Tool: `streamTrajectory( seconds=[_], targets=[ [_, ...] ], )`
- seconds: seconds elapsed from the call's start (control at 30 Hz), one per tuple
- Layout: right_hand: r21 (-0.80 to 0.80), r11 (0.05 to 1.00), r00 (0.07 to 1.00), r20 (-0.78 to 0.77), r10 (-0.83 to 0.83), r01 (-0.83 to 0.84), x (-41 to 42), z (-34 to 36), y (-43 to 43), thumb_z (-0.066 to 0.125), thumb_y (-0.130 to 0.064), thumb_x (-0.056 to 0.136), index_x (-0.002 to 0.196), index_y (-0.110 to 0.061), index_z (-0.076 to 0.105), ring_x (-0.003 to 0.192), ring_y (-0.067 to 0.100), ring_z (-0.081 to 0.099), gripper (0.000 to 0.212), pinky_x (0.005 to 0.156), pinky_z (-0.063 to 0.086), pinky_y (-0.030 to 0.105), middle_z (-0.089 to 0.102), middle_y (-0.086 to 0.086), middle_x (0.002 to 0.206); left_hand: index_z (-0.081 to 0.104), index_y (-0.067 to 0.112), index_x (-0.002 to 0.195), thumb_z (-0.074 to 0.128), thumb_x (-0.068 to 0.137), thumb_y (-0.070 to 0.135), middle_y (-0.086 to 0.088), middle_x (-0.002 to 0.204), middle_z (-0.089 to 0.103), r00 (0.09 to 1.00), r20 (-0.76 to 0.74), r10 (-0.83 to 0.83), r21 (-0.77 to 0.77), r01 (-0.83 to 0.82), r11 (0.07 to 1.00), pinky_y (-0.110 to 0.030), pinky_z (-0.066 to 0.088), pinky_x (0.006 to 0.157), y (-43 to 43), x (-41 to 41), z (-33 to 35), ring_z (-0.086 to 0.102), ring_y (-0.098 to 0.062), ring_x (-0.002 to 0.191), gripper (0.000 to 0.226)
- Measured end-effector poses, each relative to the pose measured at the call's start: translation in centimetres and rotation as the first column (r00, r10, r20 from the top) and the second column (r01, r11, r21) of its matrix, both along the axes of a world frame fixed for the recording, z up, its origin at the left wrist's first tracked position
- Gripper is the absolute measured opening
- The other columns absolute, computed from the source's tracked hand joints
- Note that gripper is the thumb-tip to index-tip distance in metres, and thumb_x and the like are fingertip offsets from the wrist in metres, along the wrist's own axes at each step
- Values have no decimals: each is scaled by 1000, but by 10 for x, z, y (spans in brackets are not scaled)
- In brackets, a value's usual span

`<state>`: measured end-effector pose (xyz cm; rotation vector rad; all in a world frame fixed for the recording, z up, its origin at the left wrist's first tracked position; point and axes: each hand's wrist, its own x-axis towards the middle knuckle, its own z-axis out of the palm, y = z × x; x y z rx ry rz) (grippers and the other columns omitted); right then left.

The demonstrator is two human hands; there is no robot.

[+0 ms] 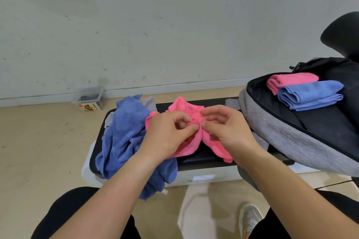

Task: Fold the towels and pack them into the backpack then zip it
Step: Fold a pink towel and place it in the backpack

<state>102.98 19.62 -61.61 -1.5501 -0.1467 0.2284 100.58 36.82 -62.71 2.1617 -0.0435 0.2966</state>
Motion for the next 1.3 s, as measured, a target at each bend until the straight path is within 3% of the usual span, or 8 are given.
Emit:
streamTrajectory(
  seconds=[0.33,0.57,0.67,0.77,0.9,1.1,1.3],
  targets=[
    [14,999,998,47,49,-50,-2,4,1,72,1,84,105,-15,69,75,16,67,26,69,57,28,77,7,87,69,30,69,80,78,38,14,57,62,999,29,43,49,-45,998,-22,47,59,2,1,1,56,-1,56,16],
    [-9,997,993,87,77,-77,1,1,0,77,4,79,101,-8,70,77,16,71,26,74,58,26,75,12,88,63,41,69,80,77,42,20,59,62,999,40,8,137,-13,990,-25,50,64,5,-1,0,59,1,63,19],
    [-95,993,978,189,93,-76,3,1,0,74,4,81,99,-10,71,78,11,69,23,74,54,20,74,6,85,62,43,71,79,79,39,17,63,63,998,48,-47,145,39,989,-26,49,63,7,-3,0,57,0,63,20],
    [-225,970,943,296,153,-87,3,3,2,71,5,81,98,-14,71,82,7,65,25,77,50,17,72,0,88,64,42,79,76,81,38,10,68,57,992,110,-55,231,28,972,-32,48,64,11,-6,0,54,-5,67,12],
    [-289,953,916,352,193,-90,-1,4,0,71,0,83,95,-18,70,87,13,65,22,81,53,24,71,-1,91,65,46,109,71,83,42,21,94,52,989,124,-84,284,46,958,-20,40,76,13,-8,-1,51,-2,90,26],
    [-373,928,909,391,148,10,-7,5,-7,77,-10,80,91,-26,71,69,2,60,20,65,45,11,68,-10,81,74,31,92,73,85,38,16,91,55,987,142,-77,258,39,965,-28,42,76,4,-7,-6,53,-11,90,9],
    [-523,852,855,451,256,20,2,34,-13,65,-16,90,82,-34,67,74,0,62,19,70,45,12,69,-15,78,70,27,84,64,87,48,16,93,59,975,200,-93,238,44,970,-29,42,81,-2,-1,9,54,-13,96,22]
  ],
)
